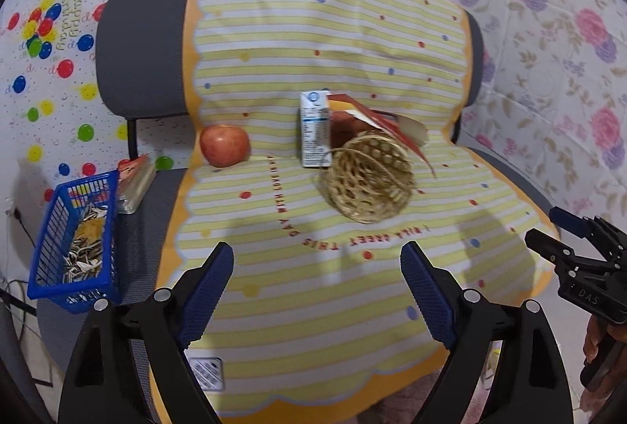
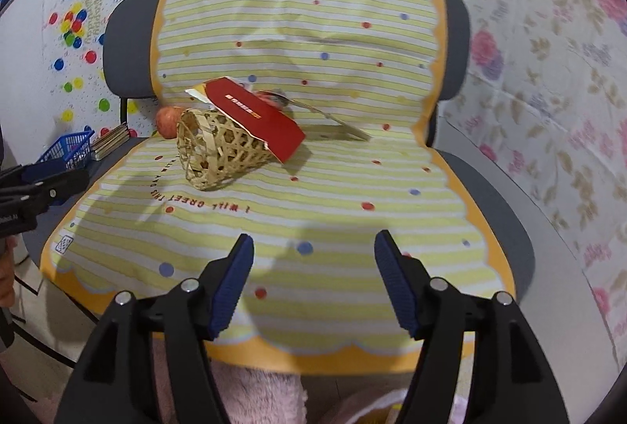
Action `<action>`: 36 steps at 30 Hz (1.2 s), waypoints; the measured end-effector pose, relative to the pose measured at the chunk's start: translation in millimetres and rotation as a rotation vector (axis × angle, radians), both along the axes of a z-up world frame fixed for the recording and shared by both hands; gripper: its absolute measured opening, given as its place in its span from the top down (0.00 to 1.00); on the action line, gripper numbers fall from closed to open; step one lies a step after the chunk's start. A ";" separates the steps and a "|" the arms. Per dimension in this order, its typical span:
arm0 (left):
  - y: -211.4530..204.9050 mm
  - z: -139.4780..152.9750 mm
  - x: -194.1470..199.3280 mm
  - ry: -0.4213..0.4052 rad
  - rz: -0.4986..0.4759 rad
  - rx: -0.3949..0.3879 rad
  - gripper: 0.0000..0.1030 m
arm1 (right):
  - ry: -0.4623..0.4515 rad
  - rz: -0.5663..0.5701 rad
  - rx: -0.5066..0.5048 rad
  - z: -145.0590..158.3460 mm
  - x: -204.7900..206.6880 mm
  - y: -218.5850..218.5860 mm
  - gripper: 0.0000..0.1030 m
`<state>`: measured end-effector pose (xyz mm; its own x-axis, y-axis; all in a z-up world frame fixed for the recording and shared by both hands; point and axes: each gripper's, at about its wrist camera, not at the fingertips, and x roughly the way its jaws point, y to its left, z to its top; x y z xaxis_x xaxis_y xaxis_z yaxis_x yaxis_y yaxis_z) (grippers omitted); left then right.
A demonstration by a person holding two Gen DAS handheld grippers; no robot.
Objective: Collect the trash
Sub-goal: 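Return to the chair and grasp a thin white card with the right tool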
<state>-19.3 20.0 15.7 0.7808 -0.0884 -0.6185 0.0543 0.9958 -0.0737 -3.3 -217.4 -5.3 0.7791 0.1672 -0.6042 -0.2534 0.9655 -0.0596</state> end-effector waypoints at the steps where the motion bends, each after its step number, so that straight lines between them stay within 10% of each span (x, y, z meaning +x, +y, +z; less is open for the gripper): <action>1: 3.3 -0.9 4.9 0.006 0.011 0.006 0.16 | -0.007 0.021 -0.013 -1.3 8.2 6.2 0.38; 23: 19.8 -12.2 70.9 0.054 0.050 0.012 0.16 | -0.076 0.196 -0.262 -22.9 124.8 80.5 0.55; 26: 16.0 -9.8 66.4 0.052 0.038 0.017 0.16 | -0.092 0.220 -0.291 -20.2 119.2 83.9 0.87; 36: -5.9 8.1 56.8 0.016 -0.010 0.016 0.16 | -0.099 0.086 0.054 37.3 61.0 7.1 0.98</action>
<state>37.5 14.1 23.8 0.7699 -0.0860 -0.6324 0.0632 0.9963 -0.0586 57.7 -210.3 32.1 0.8158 0.2662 -0.5134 -0.3308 0.9430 -0.0368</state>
